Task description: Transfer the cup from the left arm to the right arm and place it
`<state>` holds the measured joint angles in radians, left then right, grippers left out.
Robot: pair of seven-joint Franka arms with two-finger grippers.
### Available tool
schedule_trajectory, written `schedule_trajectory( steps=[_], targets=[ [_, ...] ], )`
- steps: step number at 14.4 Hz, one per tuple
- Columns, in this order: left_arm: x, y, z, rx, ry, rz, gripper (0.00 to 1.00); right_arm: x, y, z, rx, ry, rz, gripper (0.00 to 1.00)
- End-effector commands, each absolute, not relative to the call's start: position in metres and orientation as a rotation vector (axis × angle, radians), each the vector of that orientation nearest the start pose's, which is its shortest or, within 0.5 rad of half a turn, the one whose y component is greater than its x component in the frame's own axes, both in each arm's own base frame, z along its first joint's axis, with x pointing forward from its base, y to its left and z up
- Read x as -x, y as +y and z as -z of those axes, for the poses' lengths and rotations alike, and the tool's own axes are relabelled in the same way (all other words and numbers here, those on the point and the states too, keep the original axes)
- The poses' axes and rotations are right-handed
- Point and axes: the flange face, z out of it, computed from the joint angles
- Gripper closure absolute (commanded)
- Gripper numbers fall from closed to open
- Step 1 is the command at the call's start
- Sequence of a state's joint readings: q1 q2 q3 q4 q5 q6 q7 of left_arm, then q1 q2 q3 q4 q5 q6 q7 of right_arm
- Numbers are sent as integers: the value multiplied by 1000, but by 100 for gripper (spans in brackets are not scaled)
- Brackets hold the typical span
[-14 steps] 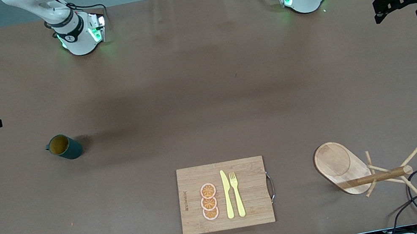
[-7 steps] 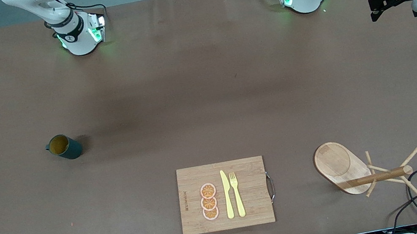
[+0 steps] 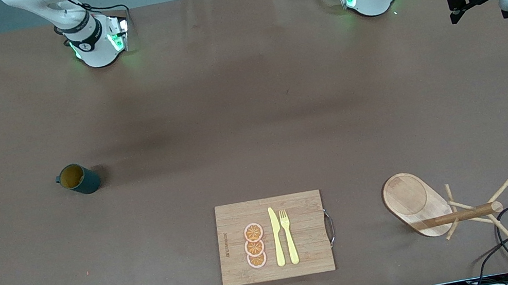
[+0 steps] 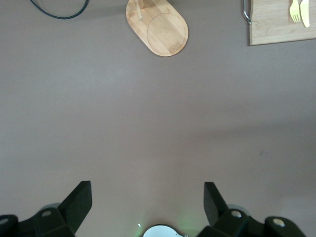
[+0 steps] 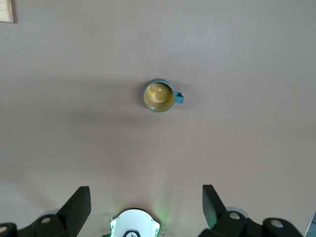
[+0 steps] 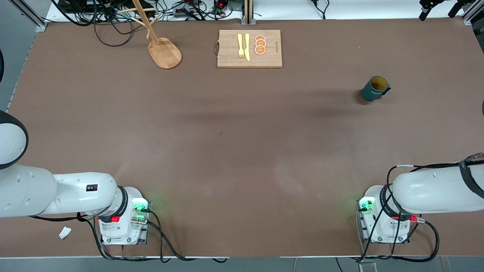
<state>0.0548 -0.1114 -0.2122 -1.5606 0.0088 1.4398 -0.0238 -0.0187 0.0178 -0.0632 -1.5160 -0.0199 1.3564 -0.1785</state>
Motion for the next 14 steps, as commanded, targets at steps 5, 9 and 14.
schedule_trajectory(
  steps=[5,9,14],
  targets=[
    [-492,-85,-682,3105,231,1,0,-507,-37,-645,3132,-178,-217,0],
    [-497,-81,-677,3108,224,-16,0,-506,-33,-647,3135,-93,-214,0],
    [-499,-80,-677,3116,224,-16,0,-508,-38,-648,3100,-69,-182,0]
  ],
)
